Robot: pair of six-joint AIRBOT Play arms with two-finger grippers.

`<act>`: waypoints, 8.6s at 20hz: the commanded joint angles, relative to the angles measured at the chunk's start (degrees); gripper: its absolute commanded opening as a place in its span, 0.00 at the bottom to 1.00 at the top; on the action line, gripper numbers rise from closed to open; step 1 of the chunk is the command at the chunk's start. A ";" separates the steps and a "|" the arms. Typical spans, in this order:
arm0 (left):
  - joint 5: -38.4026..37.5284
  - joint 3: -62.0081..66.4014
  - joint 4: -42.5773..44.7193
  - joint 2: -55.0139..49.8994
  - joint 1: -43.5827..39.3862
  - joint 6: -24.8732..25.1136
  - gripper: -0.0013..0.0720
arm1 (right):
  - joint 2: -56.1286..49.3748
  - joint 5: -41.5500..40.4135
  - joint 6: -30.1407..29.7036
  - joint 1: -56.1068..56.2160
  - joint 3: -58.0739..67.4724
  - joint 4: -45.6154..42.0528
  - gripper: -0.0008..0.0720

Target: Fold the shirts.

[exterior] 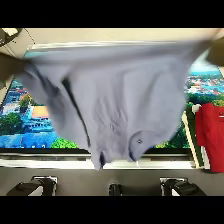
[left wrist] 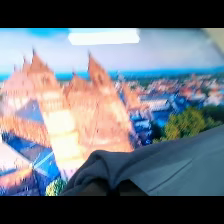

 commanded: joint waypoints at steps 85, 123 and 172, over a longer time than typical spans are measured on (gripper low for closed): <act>30.42 -22.40 -16.65 -1.81 6.36 21.09 0.06 | -18.08 -1.57 -1.18 -0.83 -2.16 7.80 0.06; 5.16 -40.81 -6.67 -28.89 6.78 18.32 0.32 | -22.45 11.52 -15.74 -16.94 -41.97 41.62 0.69; 23.67 -7.23 -17.70 -36.96 6.51 14.53 0.06 | -36.39 -28.11 20.68 -0.09 -4.96 5.46 0.06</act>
